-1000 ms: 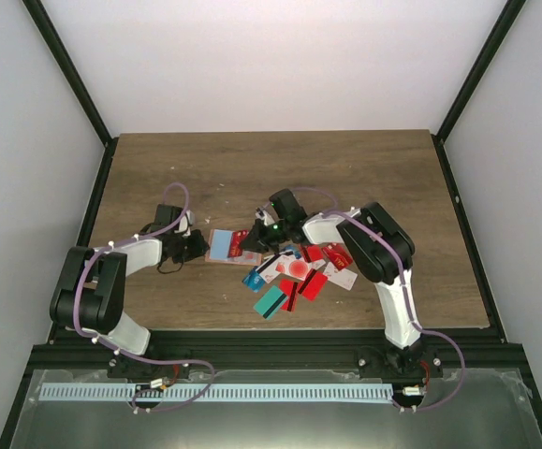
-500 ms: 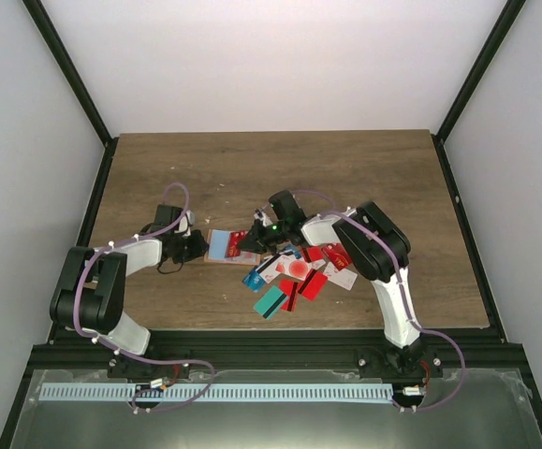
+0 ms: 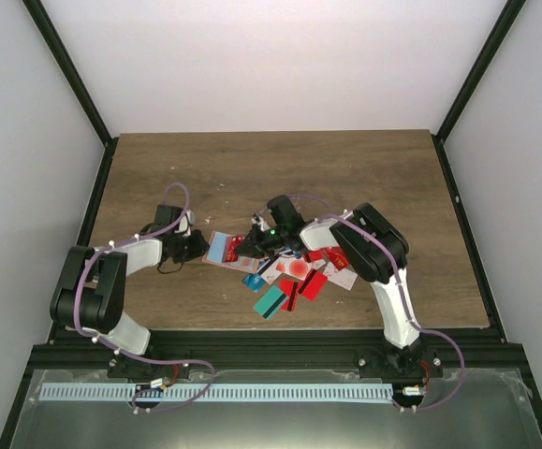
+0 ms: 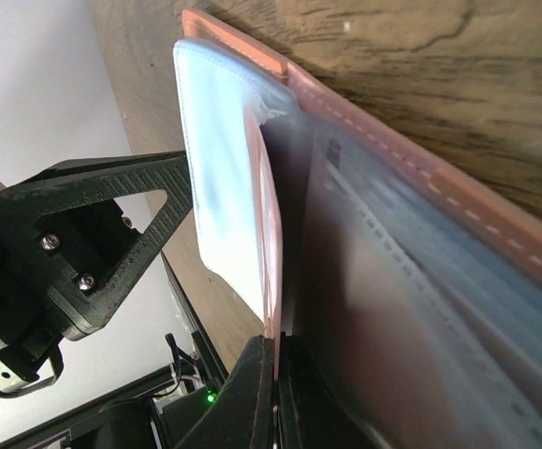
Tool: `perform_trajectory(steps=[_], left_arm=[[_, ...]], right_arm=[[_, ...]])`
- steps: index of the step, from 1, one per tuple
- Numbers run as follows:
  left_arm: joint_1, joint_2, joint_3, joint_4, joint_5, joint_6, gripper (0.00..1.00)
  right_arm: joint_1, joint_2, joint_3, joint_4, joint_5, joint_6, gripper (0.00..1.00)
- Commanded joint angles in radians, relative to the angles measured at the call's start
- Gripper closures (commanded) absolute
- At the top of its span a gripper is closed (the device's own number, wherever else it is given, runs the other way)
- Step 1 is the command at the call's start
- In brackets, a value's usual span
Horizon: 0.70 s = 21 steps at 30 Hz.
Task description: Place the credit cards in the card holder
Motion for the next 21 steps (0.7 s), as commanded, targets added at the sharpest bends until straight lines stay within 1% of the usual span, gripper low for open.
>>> perform_trajectory(steps=[1,5,16,19,21], left_arm=[[-0.006,0.029,-0.016,-0.011,0.010,0.012,0.86],[-0.009,0.025,-0.020,-0.012,0.012,0.011,0.87],[-0.015,0.015,-0.035,-0.015,0.015,0.004,0.87],[-0.014,0.002,-0.047,-0.014,0.015,-0.002,0.87],[-0.014,-0.007,-0.056,-0.012,0.013,-0.006,0.87]], right_arm=[[0.018,0.024,0.001,0.003,-0.016,0.003,0.99],[0.019,0.051,0.021,0.035,-0.016,0.025,0.99],[0.056,0.112,0.099,0.033,0.001,0.042,0.99],[0.058,0.113,0.101,0.019,0.008,0.034,0.96],[0.058,0.103,0.103,-0.008,0.017,0.009,0.89]])
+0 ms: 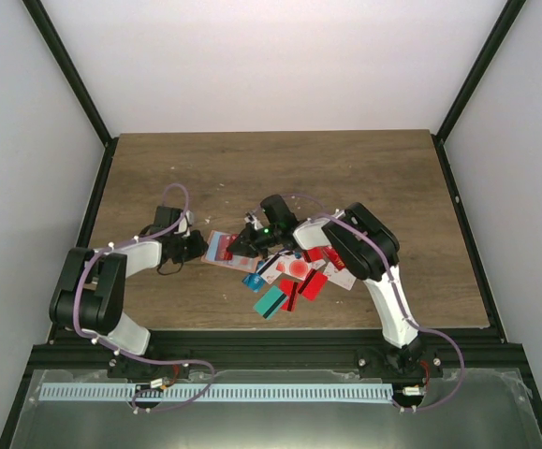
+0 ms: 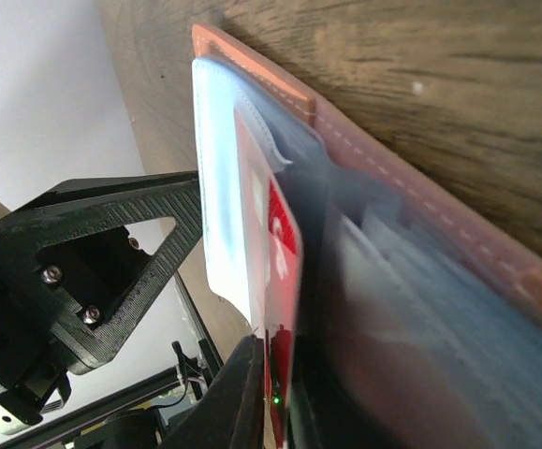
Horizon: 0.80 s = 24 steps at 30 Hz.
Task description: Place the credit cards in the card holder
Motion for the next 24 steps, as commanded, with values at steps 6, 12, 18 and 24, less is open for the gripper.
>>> perform_trajectory(steps=[6,12,18,24], left_arm=[[-0.014,-0.011,-0.057,-0.025,0.021,-0.017,0.88],[-0.015,-0.015,-0.054,-0.023,0.021,-0.020,0.88],[-0.014,-0.020,-0.050,-0.028,0.016,-0.018,0.88],[-0.015,-0.025,-0.050,-0.029,0.016,-0.017,0.88]], right_arm=[[0.039,-0.031,0.030,-0.201,0.082,-0.149,0.73],[0.039,-0.091,0.050,-0.342,0.144,-0.270,0.52],[0.039,-0.127,0.083,-0.452,0.207,-0.345,0.37],[0.039,-0.150,0.090,-0.487,0.240,-0.373,0.35]])
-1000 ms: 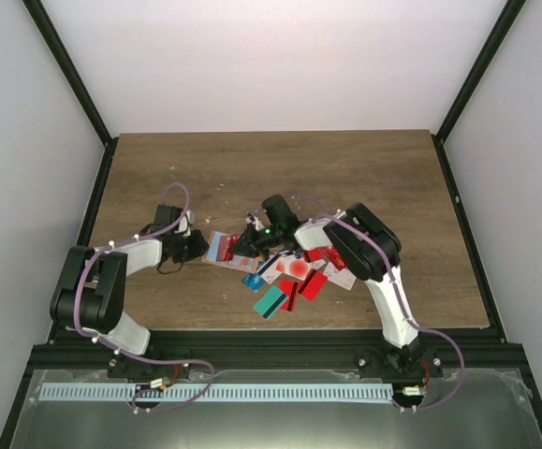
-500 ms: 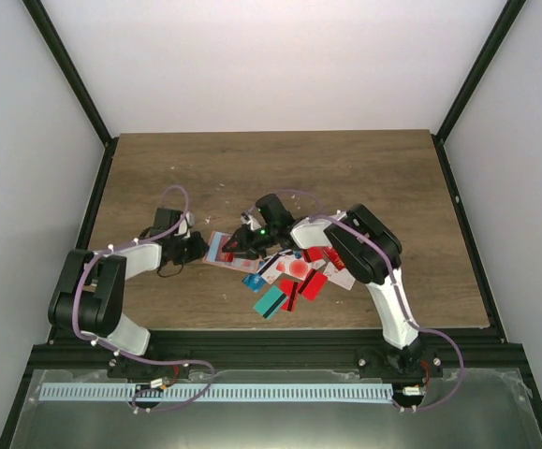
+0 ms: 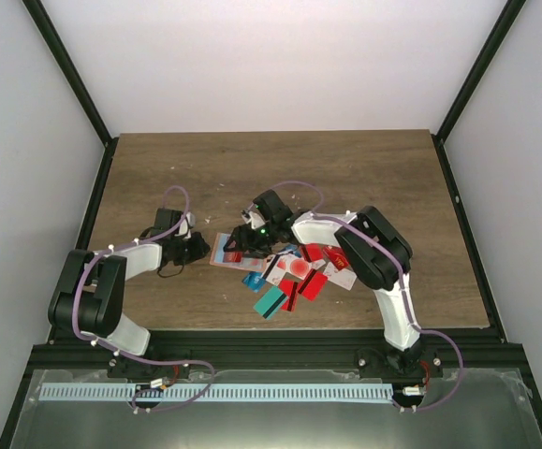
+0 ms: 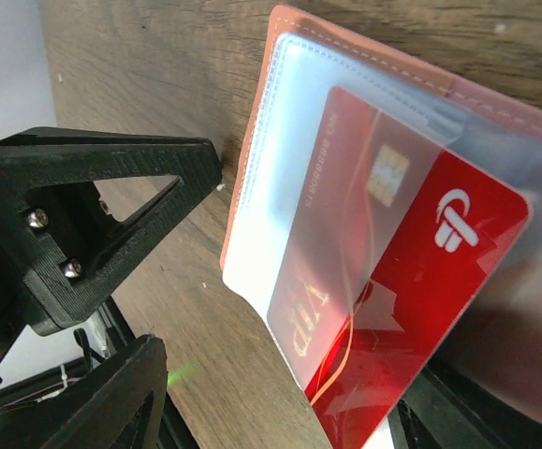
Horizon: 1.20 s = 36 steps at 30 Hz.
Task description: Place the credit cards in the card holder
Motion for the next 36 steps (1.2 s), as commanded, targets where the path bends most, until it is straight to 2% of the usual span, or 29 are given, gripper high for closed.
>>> perform_trajectory(steps=[1,6,14,22,28,32,36], left_arm=[[-0.006,-0.006,-0.020,-0.051,0.003,0.002,0.88],[-0.006,-0.015,-0.026,-0.053,0.001,0.004,0.88],[-0.006,-0.014,-0.031,-0.048,0.002,0.006,0.89],[-0.007,-0.009,-0.025,-0.047,0.006,0.005,0.89],[-0.006,-0.011,-0.020,-0.050,0.003,0.007,0.89],[-0.007,-0.008,-0.021,-0.048,0.004,0.006,0.89],[-0.011,-0.008,-0.022,-0.050,0.011,0.005,0.89]], right_arm=[[0.004,-0.018,0.027,-0.103,0.067,-0.056,0.35],[0.011,-0.018,0.049,-0.144,0.093,-0.077,0.34],[0.025,-0.063,0.087,-0.282,0.206,-0.164,0.24],[0.026,-0.089,0.122,-0.376,0.244,-0.253,0.20],[0.031,-0.100,0.185,-0.512,0.375,-0.321,0.14],[0.031,-0.127,0.177,-0.526,0.422,-0.339,0.15],[0.031,-0.145,0.175,-0.521,0.453,-0.346,0.21]])
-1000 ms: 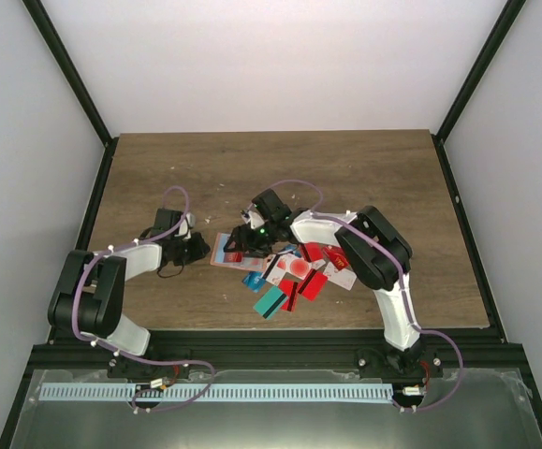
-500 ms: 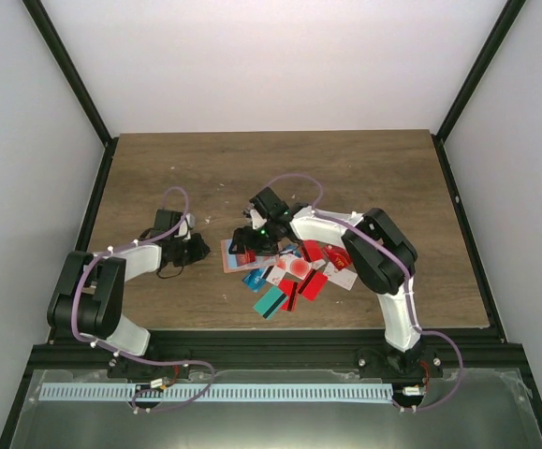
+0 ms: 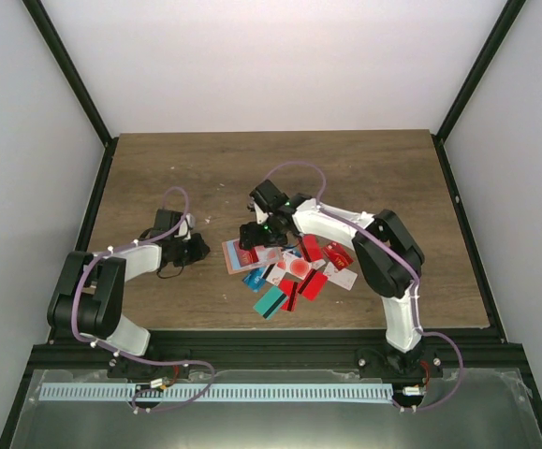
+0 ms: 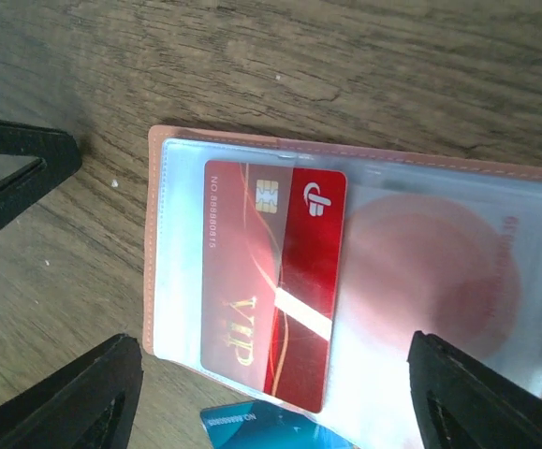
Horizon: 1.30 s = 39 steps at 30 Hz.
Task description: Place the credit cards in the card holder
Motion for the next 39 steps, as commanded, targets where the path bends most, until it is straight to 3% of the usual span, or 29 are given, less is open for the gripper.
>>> perform_trajectory(steps=[1,5,11,16,29,39], left_arm=[[-0.011,0.002,-0.014,-0.041,0.008,0.003,0.89],[-0.029,-0.003,-0.019,-0.042,0.002,-0.007,0.90],[-0.049,0.000,-0.027,-0.033,-0.004,-0.019,0.89],[-0.068,0.008,-0.028,-0.027,-0.006,-0.026,0.89],[-0.093,0.017,-0.028,-0.019,-0.009,-0.038,0.90],[-0.113,0.045,-0.030,0.002,-0.006,-0.043,0.90]], right_arm=[[0.006,-0.049,0.025,-0.028,0.082,-0.033,0.26],[0.007,-0.053,0.007,0.001,0.115,-0.045,0.63],[0.017,-0.030,-0.012,0.019,0.188,-0.067,0.92],[0.037,0.004,-0.010,0.013,0.256,-0.085,0.99],[0.098,0.071,-0.001,-0.006,0.354,-0.114,0.99],[0.111,0.094,0.005,0.025,0.265,-0.119,0.99]])
